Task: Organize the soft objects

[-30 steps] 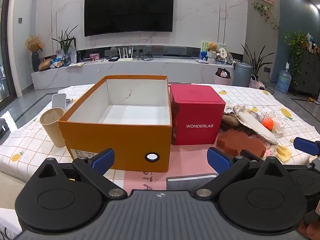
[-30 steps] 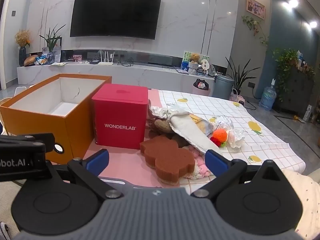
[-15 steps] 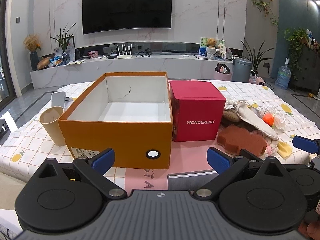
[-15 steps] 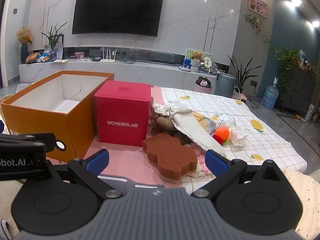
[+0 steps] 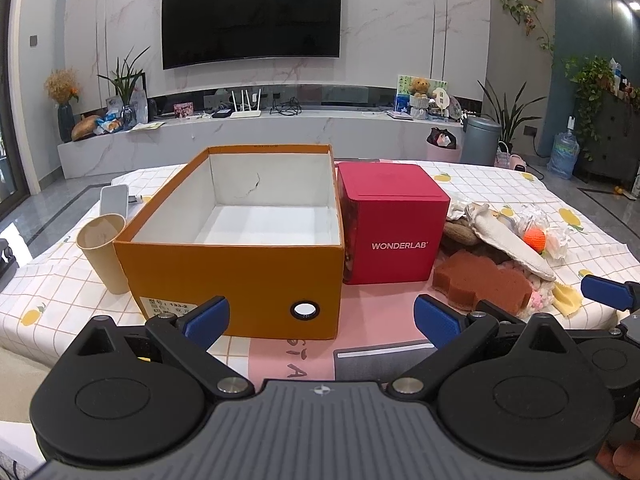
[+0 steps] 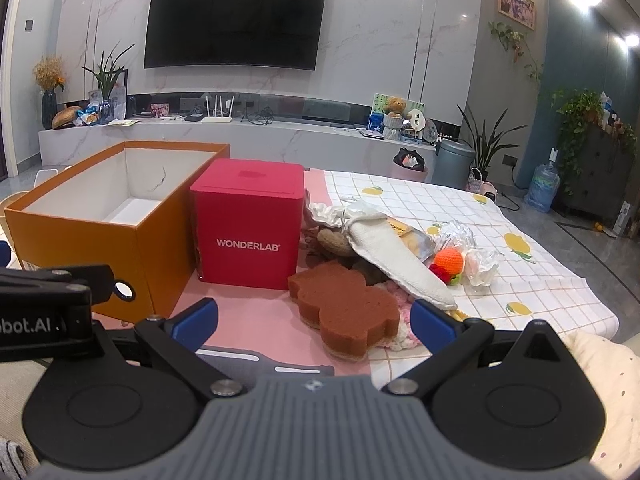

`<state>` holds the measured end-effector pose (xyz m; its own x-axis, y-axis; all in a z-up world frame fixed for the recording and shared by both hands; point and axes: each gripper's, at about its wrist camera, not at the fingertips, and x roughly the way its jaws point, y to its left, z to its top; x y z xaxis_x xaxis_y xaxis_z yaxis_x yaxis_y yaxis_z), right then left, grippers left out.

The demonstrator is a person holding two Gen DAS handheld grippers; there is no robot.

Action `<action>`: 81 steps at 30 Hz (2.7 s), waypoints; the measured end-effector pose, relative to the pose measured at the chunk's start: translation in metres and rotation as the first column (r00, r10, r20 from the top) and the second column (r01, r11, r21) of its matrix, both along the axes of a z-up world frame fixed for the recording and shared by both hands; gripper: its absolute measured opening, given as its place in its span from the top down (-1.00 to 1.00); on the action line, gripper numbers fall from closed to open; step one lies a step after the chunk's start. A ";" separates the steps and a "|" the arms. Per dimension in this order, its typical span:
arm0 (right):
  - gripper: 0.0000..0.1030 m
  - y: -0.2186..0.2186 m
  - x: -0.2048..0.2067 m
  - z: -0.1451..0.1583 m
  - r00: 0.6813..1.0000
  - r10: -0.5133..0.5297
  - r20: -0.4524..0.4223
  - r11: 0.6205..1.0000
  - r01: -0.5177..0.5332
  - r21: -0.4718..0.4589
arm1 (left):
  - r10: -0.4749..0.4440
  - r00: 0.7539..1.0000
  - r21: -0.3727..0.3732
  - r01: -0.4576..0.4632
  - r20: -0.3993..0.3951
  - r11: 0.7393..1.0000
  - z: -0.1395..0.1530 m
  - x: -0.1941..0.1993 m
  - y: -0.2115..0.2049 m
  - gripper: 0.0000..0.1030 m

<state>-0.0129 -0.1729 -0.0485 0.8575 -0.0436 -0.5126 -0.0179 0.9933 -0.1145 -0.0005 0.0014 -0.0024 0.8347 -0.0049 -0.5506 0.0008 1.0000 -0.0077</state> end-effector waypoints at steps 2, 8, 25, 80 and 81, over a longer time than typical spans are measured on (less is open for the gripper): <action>-0.94 0.000 0.000 0.000 1.000 0.003 -0.001 1.000 -0.003 0.005 | 0.003 1.000 0.009 -0.003 0.001 1.000 0.000 -0.001 -0.001 -1.00; -0.94 0.002 0.000 -0.002 1.000 0.009 -0.012 1.000 -0.009 0.003 | 0.012 1.000 0.036 -0.012 -0.009 0.999 -0.001 -0.001 -0.002 -1.00; -0.94 0.003 0.002 -0.005 1.000 0.006 -0.016 1.000 -0.007 -0.018 | 0.020 0.999 0.029 -0.020 -0.030 0.999 -0.004 0.001 0.000 -1.00; -0.95 -0.125 0.080 0.063 0.991 -0.048 -0.124 0.999 0.050 0.015 | -0.045 0.988 -0.075 0.035 -0.146 0.997 -0.036 0.117 -0.102 -1.00; -0.95 -0.130 0.091 0.065 0.990 -0.039 -0.138 0.998 0.045 0.042 | -0.049 0.985 -0.080 0.036 -0.165 0.996 -0.042 0.120 -0.106 -1.00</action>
<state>0.0777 -0.3025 0.0168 0.7768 -0.0528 -0.6275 0.0118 0.9975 -0.0693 0.1192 -0.1047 -0.0448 0.7297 -0.0857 -0.6784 0.0352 0.9955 -0.0879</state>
